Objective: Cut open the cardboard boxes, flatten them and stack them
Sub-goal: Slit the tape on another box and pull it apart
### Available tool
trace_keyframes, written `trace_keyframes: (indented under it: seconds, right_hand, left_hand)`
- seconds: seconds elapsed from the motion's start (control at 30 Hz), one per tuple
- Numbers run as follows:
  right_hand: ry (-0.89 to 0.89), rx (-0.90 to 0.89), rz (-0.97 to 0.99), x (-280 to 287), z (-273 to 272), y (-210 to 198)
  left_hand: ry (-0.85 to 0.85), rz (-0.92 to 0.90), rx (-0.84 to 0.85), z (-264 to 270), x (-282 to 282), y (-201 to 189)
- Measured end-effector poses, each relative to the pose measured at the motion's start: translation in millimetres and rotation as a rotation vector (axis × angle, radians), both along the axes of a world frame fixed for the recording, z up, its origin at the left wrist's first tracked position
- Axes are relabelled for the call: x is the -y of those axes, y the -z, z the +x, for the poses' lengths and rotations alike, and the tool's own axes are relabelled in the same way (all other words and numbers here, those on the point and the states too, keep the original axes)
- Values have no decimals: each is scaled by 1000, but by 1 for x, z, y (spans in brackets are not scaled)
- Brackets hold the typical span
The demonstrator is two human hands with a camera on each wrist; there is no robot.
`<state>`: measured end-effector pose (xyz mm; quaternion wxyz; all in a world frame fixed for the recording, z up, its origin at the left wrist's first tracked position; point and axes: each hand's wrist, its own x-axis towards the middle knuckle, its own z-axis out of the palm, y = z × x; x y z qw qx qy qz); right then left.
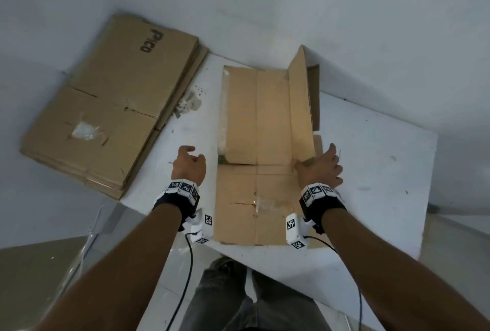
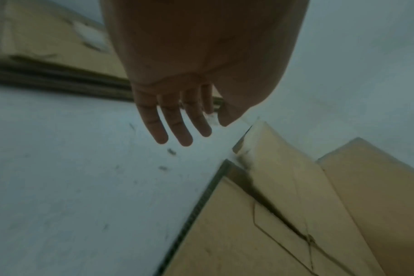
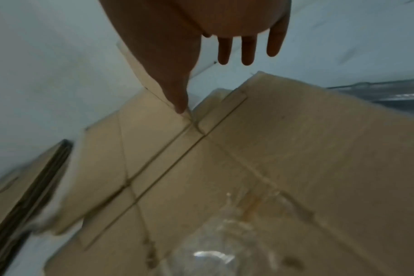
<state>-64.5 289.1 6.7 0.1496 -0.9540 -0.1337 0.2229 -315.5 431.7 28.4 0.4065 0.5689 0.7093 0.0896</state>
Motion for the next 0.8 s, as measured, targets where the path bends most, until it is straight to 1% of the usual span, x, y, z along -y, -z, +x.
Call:
trace_keyframes:
  seconds: [0.1,0.2,0.23,0.27,0.37,0.43,0.5,0.57,0.63,0.73,0.8]
  right_hand:
    - [113,-16,102,4,-1,14]
    - [64,23,37,9,-3,28]
    - [40,31,6,11,-1,32]
    - [26,34,-2,13,2,37]
    - [56,25,-17,10,14,44]
    - [-4,31,-85,4,23,46]
    - [-68,-28,-130,-6,31,47]
    - [-93,-88,-153,-15,35,45]
    - [-96,-167,-126,-20,35,45]
    - [-78,-314,16,-24,28,40]
    - [-46,-385,150,-25,19,33]
  left_hand:
    - [96,-75,-3,11,13,25]
    - [249,-234,-163,31,38,46]
    - [271,-255,-181,37,46,52]
    - [270,-269,-178,43,54,56]
    - [244,-251,-163,49,64,69]
    - [236,-263,-102,46,65,70]
    - [203,-264,-6,37,65,68]
    - [150,-202,97,24,66,62]
    - [156,-125,152,11,69,52]
    - [247,36,172,-7,73,27]
    - [303,173,123,-21,68,2]
